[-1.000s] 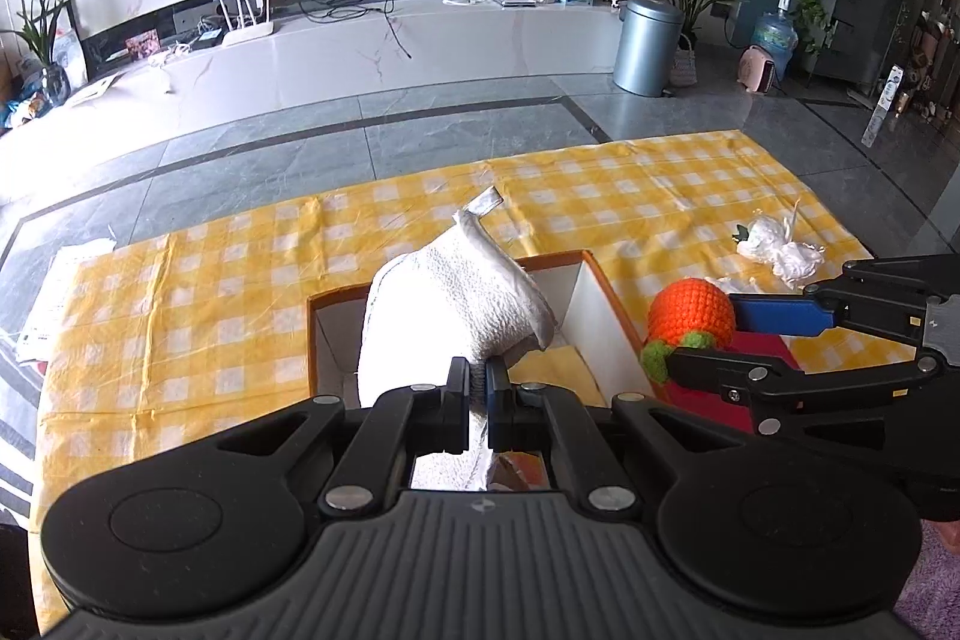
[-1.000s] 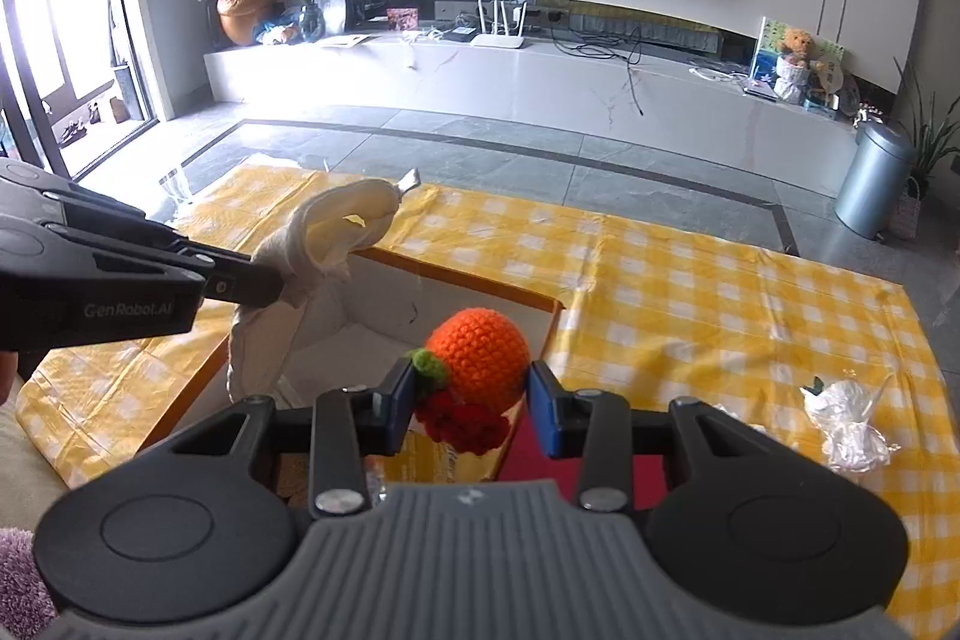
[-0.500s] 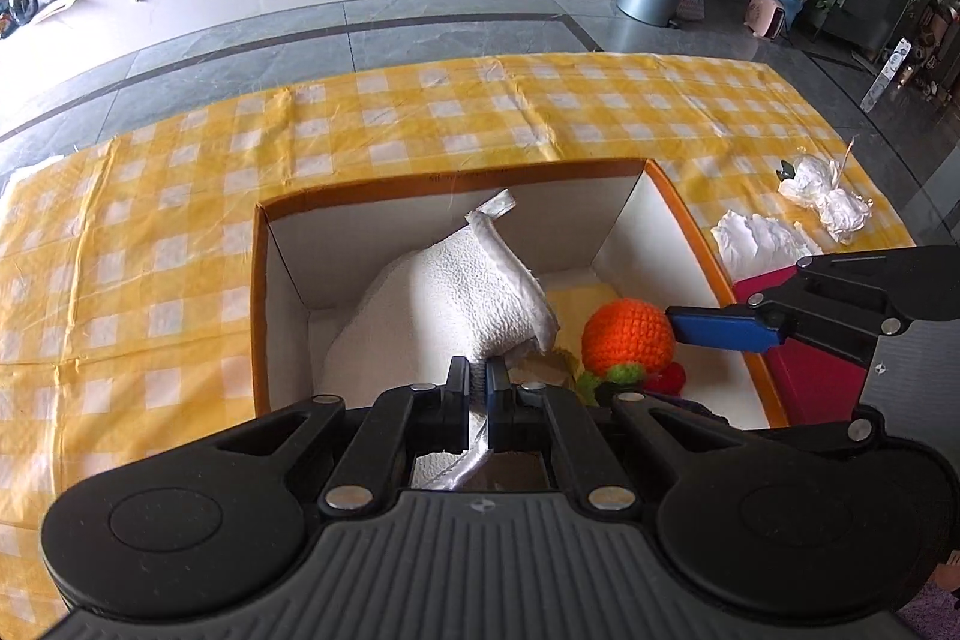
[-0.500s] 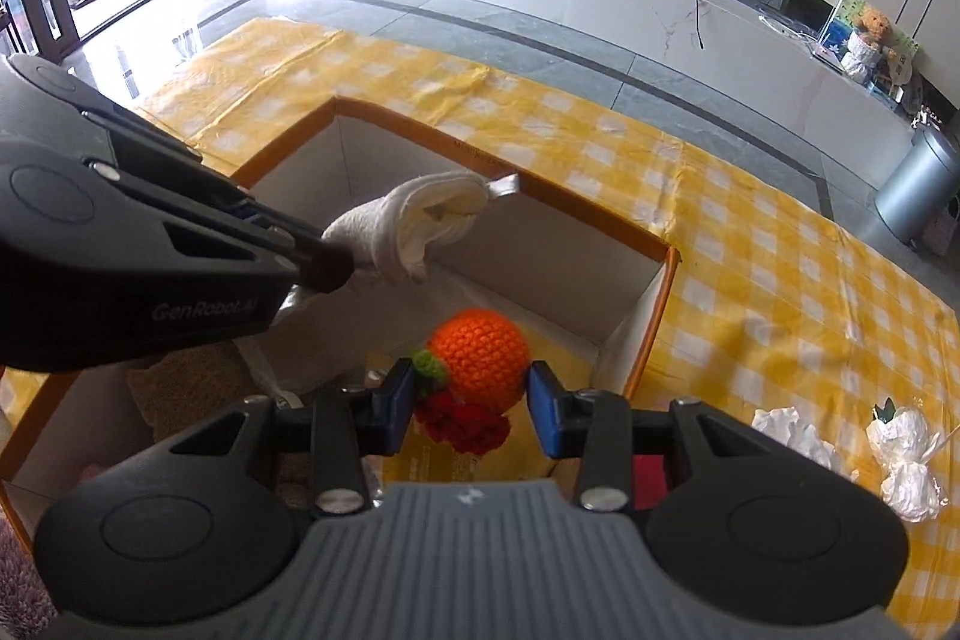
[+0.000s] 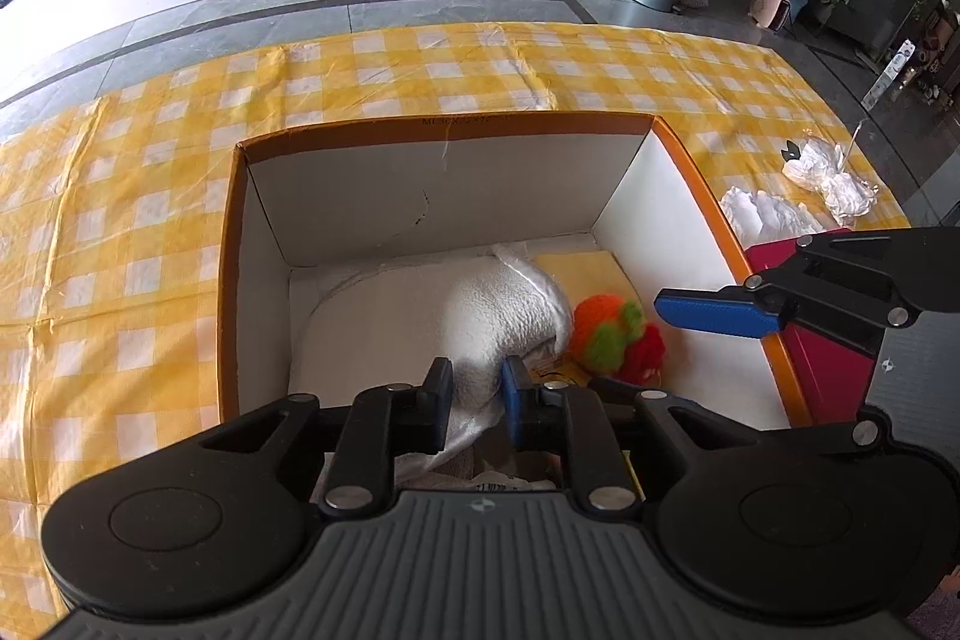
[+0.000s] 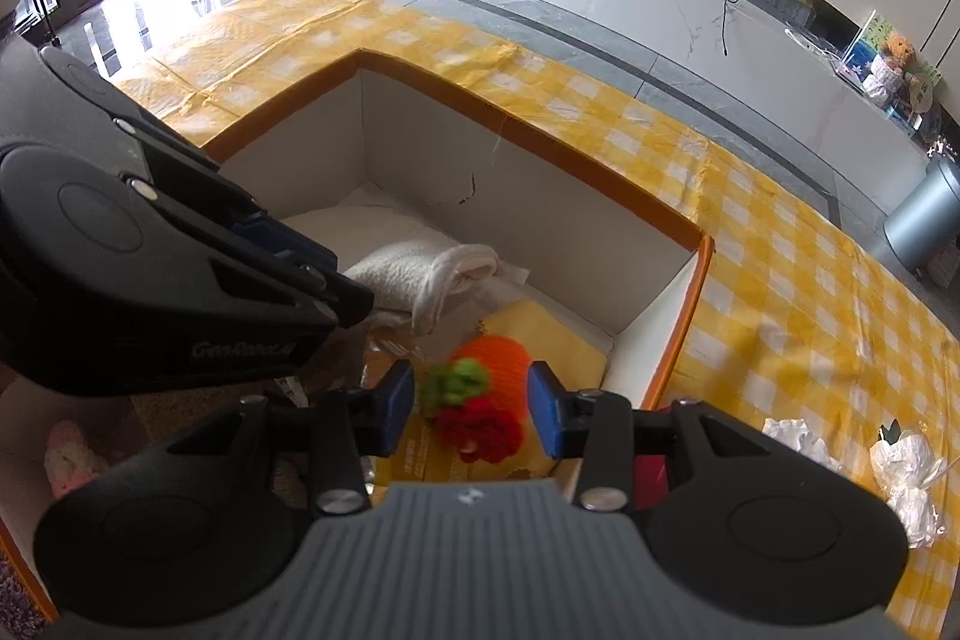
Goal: Organize soft objects
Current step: 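Open both tools to release the towel and strawberry into the box, then withdraw both open tools toward the crumpled tissue and plastic-wrapped bundle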
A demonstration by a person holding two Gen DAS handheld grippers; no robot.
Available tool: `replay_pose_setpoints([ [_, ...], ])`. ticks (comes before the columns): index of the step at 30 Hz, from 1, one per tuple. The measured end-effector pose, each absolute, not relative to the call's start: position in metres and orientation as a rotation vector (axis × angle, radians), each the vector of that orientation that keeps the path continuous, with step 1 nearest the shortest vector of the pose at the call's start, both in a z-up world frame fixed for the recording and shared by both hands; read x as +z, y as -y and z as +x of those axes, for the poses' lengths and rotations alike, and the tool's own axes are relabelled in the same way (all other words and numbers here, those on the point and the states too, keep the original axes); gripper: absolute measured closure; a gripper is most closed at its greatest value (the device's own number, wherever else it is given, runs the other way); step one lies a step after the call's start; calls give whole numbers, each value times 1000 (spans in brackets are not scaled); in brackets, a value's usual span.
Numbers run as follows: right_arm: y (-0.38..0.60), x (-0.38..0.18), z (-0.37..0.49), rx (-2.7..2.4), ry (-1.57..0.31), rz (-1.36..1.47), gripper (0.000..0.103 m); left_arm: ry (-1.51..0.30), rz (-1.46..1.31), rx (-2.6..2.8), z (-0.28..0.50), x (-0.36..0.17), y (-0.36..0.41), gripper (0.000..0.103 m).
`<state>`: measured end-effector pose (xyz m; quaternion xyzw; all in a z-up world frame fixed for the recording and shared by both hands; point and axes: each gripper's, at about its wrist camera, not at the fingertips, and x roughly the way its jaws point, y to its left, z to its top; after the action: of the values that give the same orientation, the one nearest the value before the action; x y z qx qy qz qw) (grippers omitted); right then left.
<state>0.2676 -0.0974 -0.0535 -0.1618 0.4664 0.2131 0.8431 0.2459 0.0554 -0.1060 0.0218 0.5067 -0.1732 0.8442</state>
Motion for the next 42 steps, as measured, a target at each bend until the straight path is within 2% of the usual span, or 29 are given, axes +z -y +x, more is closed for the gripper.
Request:
replay_pose_setpoints([
  [5,100,-42,260,455,-957,-351,57,-1022,42,-351,237,-90,-53,64],
  [11,112,-21,245,446,-911,-324,53,-946,13,-328,219,-62,-55,56],
  [15,131,-4,230,416,-868,-278,48,-883,31,-317,202,-41,-45,56],
  [27,218,32,170,264,-798,-110,48,-750,114,-351,139,-10,16,56],
  [42,348,3,115,45,-863,8,48,-798,227,-513,111,-26,127,56],
])
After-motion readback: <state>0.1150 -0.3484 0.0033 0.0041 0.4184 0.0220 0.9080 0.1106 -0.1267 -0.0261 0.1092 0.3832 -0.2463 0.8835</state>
